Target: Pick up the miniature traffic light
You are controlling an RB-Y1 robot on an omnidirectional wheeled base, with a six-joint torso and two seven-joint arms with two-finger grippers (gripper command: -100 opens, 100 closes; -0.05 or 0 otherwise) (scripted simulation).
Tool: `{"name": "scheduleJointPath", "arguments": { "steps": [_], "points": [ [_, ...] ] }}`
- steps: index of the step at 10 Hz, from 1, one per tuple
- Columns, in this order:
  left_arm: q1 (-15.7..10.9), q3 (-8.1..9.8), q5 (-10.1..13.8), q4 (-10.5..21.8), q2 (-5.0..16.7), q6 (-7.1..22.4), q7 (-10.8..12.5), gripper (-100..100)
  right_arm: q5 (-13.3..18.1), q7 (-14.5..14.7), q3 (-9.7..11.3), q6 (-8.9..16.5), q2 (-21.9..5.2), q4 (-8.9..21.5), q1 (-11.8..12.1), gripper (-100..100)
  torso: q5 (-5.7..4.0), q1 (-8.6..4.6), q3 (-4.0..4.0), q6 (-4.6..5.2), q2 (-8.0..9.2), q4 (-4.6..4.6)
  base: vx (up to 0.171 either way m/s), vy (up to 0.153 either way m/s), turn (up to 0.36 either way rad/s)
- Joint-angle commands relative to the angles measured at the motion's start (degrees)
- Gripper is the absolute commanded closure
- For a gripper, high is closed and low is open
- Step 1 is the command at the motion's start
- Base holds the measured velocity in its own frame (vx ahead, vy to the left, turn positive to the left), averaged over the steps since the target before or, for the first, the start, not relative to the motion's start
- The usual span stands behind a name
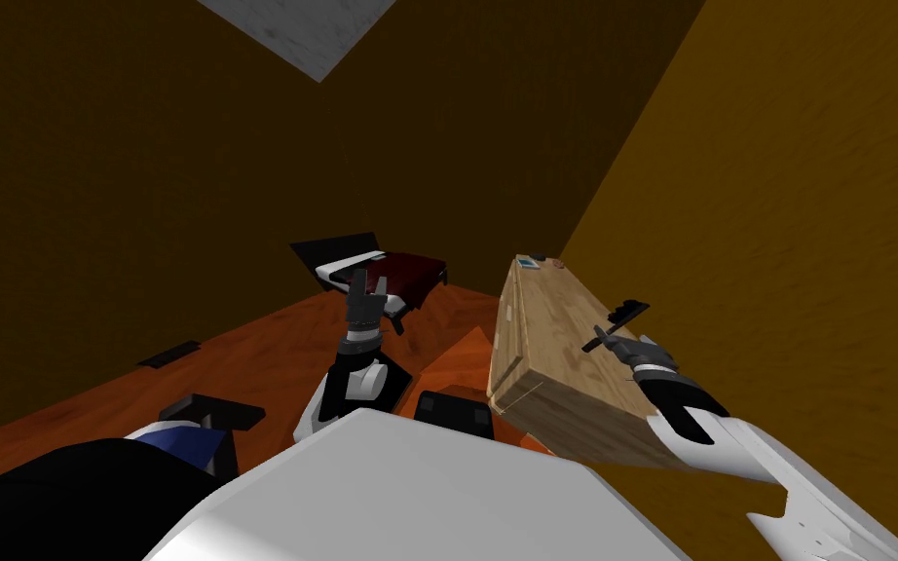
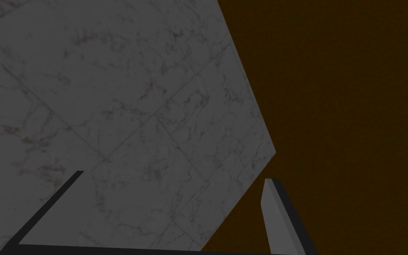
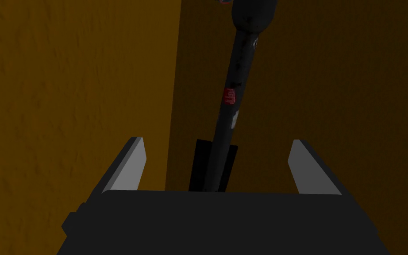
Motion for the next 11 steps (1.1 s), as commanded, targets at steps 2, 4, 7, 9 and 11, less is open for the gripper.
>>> {"name": "scheduleJointPath", "arguments": {
  "steps": [2, 4, 7, 9, 11],
  "points": [
    [0.0, 0.00, 0.0, 0.0, 0.0, 0.0, 0.0, 0, 3.1, 2.8, -0.8, 1.5, -0.6, -0.5, 0.4, -100, 0.00, 0.00, 0.00, -0.01, 0.00, 0.00, 0.010, 0.023, 0.039],
    [0.0, 0.00, 0.0, 0.0, 0.0, 0.0, 0.0, 0, 4.8, 4.3, -1.2, 2.3, -0.8, -0.9, 0.6, -100, 0.00, 0.00, 0.00, 0.00, 0.01, 0.00, 0.011, 0.020, 0.023],
    [0.0, 0.00, 0.0, 0.0, 0.0, 0.0, 0.0, 0, 7.9, 7.1, -2.0, 3.7, -1.3, -1.4, 1.1, -100, -0.01, -0.03, 0.00, 0.00, 0.01, 0.00, 0.011, 0.016, 0.029],
    [0.0, 0.00, 0.0, 0.0, 0.0, 0.0, 0.0, 0, 7.3, 6.6, -1.8, 3.5, -1.3, -1.3, 1.0, 0, -0.01, -0.06, 0.01, 0.00, 0.02, 0.00, 0.003, 0.004, 0.002],
    [0.0, 0.01, 0.0, 0.0, 0.0, 0.0, 0.0, 0, 10.3, 3.4, 1.4, 3.9, -1.5, 2.1, -3.5, -100, -0.04, -0.13, 0.06, 0.02, 0.12, 0.02, -0.038, -0.010, -0.104]
  ]
}}
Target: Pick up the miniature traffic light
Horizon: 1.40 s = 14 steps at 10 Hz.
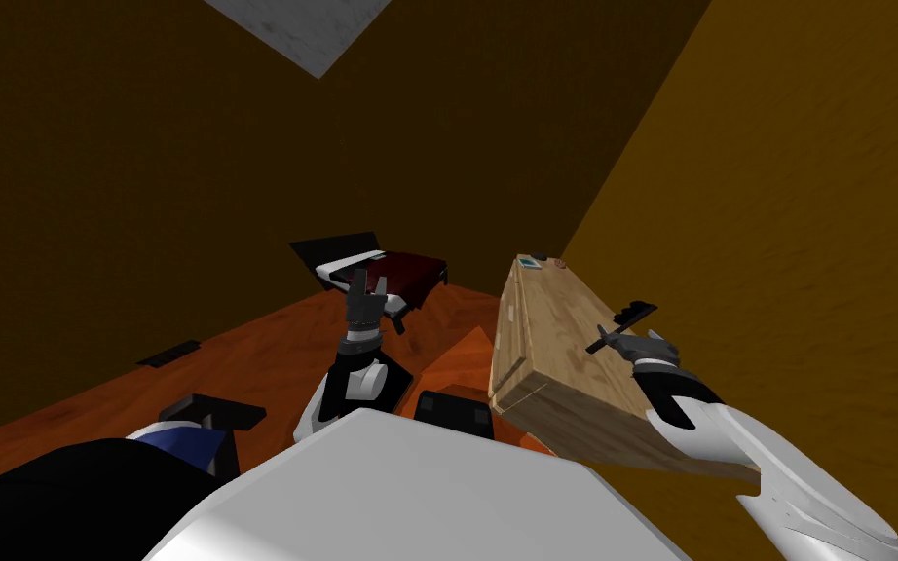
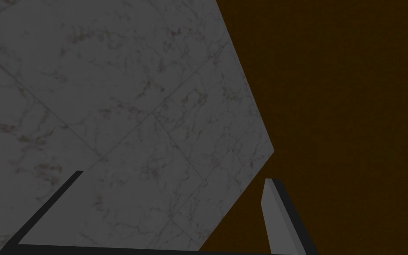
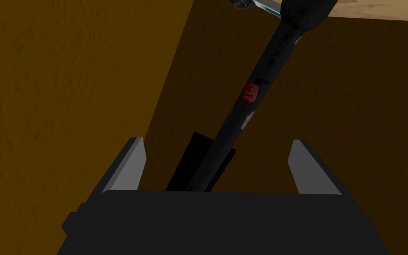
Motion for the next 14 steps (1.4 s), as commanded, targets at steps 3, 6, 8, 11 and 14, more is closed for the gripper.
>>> {"name": "scheduleJointPath", "arguments": {
  "steps": [3, 6, 8, 11, 14],
  "points": [
    [0.0, 0.00, 0.0, 0.0, 0.0, 0.0, 0.0, 0, 3.4, -3.8, 3.7, 0.3, -0.2, 4.0, -5.4, -100, 0.00, 0.00, 0.02, 0.00, 0.02, 0.01, -0.035, -0.008, -0.075],
    [0.0, 0.00, 0.0, 0.0, 0.0, 0.0, 0.0, 0, 6.4, -7.0, 7.0, 0.7, -0.5, 7.5, -9.8, -100, 0.00, 0.00, 0.00, 0.00, -0.01, 0.00, -0.027, -0.009, -0.071],
    [0.0, 0.00, 0.0, 0.0, 0.0, 0.0, 0.0, 0, 9.4, -10.2, 10.3, 1.1, -0.7, 10.9, -14.2, -100, 0.01, 0.01, -0.01, 0.02, -0.02, -0.01, -0.034, -0.008, -0.099],
    [0.0, 0.00, 0.0, 0.0, 0.0, 0.0, 0.0, 0, 12.4, -13.3, 13.5, 1.4, -1.0, 14.4, -18.8, -100, 0.00, -0.02, 0.01, -0.01, 0.01, 0.01, -0.032, -0.015, -0.072],
    [0.0, 0.00, 0.0, 0.0, 0.0, 0.0, 0.0, 0, 15.4, -16.5, 16.8, 1.8, -1.2, 17.8, -23.2, -100, 0.01, 0.02, 0.01, 0.00, 0.01, 0.01, -0.028, -0.008, -0.071]
  ]
}}
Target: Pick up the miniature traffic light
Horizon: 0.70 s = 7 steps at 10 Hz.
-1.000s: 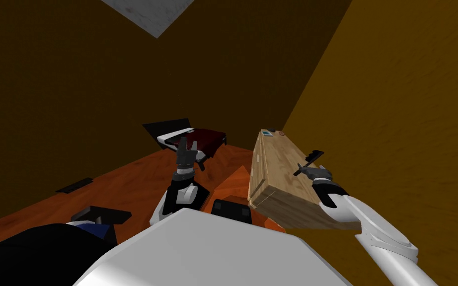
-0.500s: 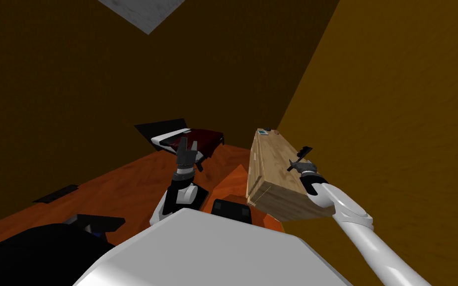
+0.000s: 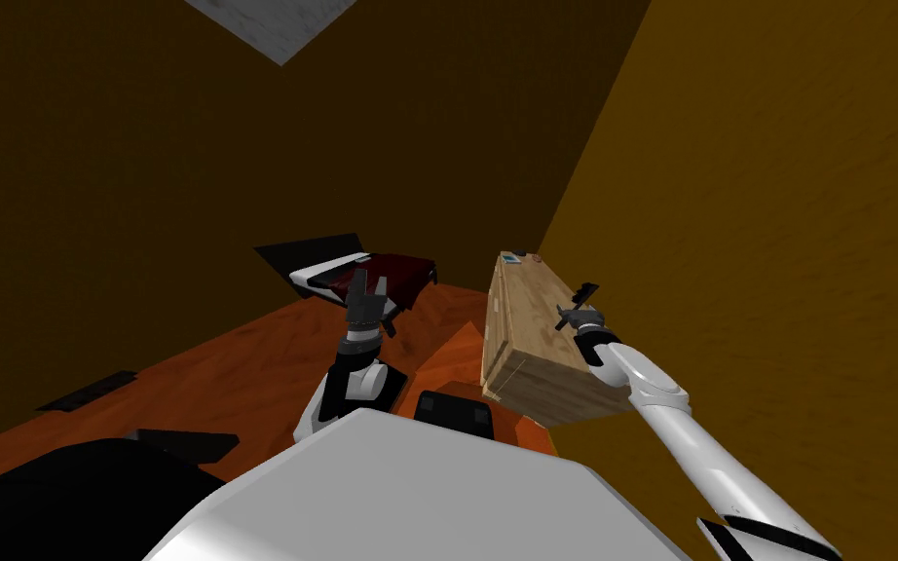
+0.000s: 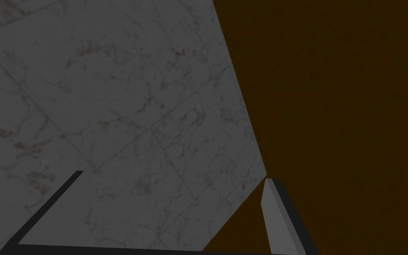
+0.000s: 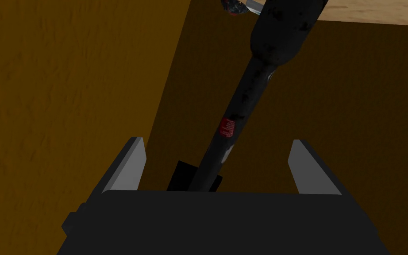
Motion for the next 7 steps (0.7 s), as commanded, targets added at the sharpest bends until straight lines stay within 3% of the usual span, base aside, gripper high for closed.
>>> {"name": "scheduleJointPath", "arguments": {
  "steps": [1, 3, 4, 5, 7],
  "points": [
    [0.0, 0.00, 0.0, 0.0, 0.0, 0.0, 0.0, 0, 2.9, -2.9, 2.9, 0.2, 0.2, 2.9, -2.9, -100, 0.00, 0.00, 0.00, 0.00, 0.00, 0.00, -0.027, -0.014, -0.132],
    [0.0, 0.00, 0.0, 0.0, 0.0, 0.0, 0.0, 0, 3.6, -3.2, 3.3, 0.2, 0.2, 3.8, -5.2, -100, -0.01, -0.04, 0.02, 0.01, 0.03, 0.00, -0.025, -0.009, -0.041],
    [0.0, 0.00, 0.0, 0.0, 0.0, 0.0, 0.0, 0, 6.6, -6.0, 5.1, 0.6, 0.0, 7.3, -7.7, -100, 0.00, -0.01, -0.01, 0.00, -0.01, 0.00, -0.030, -0.015, -0.131],
    [0.0, 0.00, 0.0, 0.0, 0.0, 0.0, 0.0, 0, 6.6, -6.4, 6.5, 0.6, 0.0, 7.3, -9.6, -100, -0.01, -0.06, 0.01, 0.05, 0.03, 0.00, -0.033, -0.015, -0.093],
    [0.0, 0.00, 0.0, 0.0, 0.0, 0.0, 0.0, 0, 9.5, -9.6, 9.8, 1.0, -0.3, 10.7, -13.0, -100, -0.02, -0.07, 0.04, 0.05, 0.07, 0.01, -0.039, -0.019, -0.100]
  ]
}}
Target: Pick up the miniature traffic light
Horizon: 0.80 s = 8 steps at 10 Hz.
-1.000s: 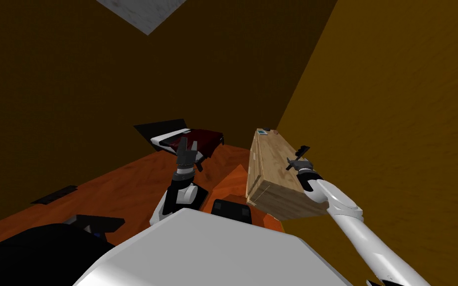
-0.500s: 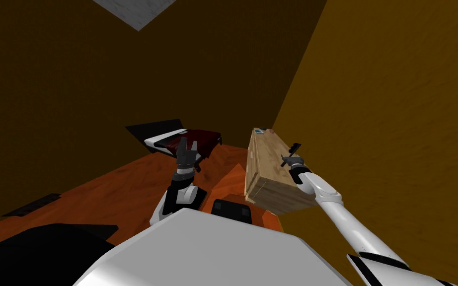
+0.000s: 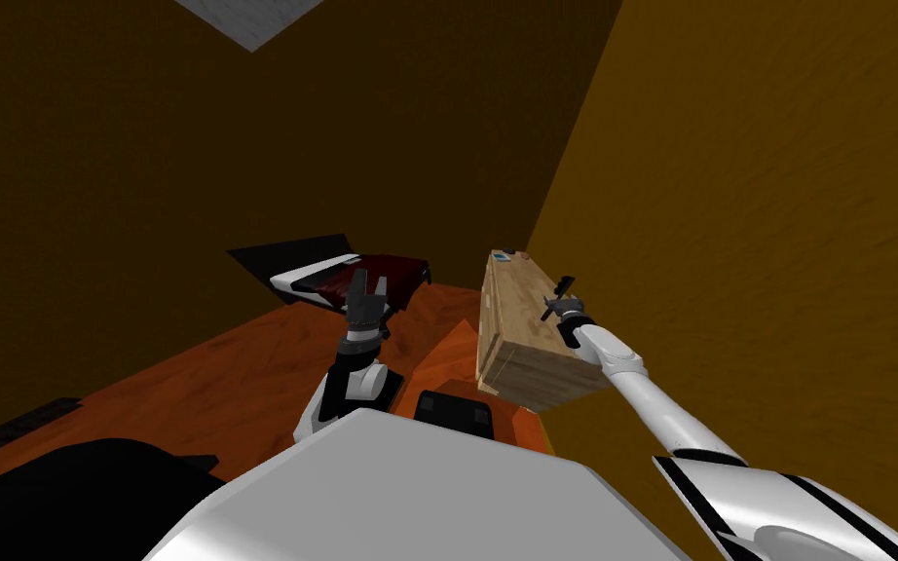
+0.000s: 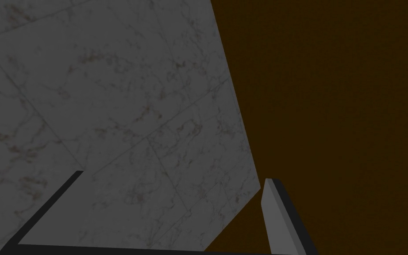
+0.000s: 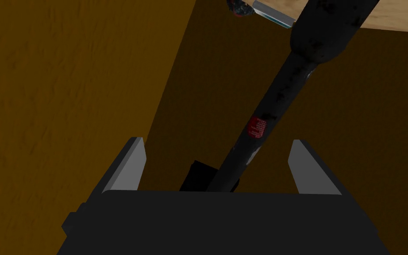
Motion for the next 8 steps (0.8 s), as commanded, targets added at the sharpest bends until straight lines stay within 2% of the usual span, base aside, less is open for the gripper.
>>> {"name": "scheduleJointPath", "arguments": {
  "steps": [1, 2, 3, 4, 5, 6, 8],
  "points": [
    [0.0, 0.00, 0.0, 0.0, 0.0, 0.0, 0.0, 0, 0.8, -0.8, 1.0, 0.1, 0.1, 0.7, -2.1, -100, 0.00, 0.00, 0.00, 0.00, 0.00, 0.00, -0.017, -0.007, 0.004],
    [0.0, 0.00, 0.0, 0.0, 0.0, 0.0, 0.0, 0, 2.8, -3.3, 4.0, 0.5, -0.1, 2.9, -4.0, -100, 0.01, 0.05, -0.03, -0.01, -0.05, -0.01, -0.027, -0.017, -0.124],
    [0.0, 0.00, 0.0, 0.0, 0.0, 0.0, 0.0, 0, 3.7, -4.0, 4.2, 0.5, -0.1, 4.1, -6.2, -100, 0.00, 0.01, -0.03, 0.02, -0.04, -0.01, -0.029, -0.013, -0.085],
    [0.0, 0.00, 0.0, 0.0, 0.0, 0.0, 0.0, 0, 3.7, -4.0, 4.2, 0.5, -0.1, 4.1, -6.6, -100, 0.01, 0.01, -0.01, 0.02, -0.03, 0.00, -0.017, -0.005, -0.006],
    [0.0, 0.00, 0.0, 0.0, 0.0, 0.0, 0.0, 0, 3.7, -4.0, 3.9, 0.2, -0.2, 3.9, -5.9, -100, 0.01, 0.05, -0.03, -0.01, -0.06, -0.01, -0.005, -0.002, 0.005],
    [0.0, 0.00, 0.0, 0.0, 0.0, 0.0, 0.0, 0, 3.7, -4.0, 3.9, 0.3, -0.2, 3.9, -6.0, 100, 0.01, 0.06, -0.05, 0.01, -0.08, -0.02, 0.000, 0.000, 0.000],
    [0.0, 0.00, 0.0, 0.0, 0.0, 0.0, 0.0, 0, 3.6, -4.1, 3.9, 0.3, -0.2, 3.9, -6.0, 100, 0.03, 0.07, -0.06, 0.01, -0.11, -0.03, 0.000, 0.000, 0.000]
  ]
}}
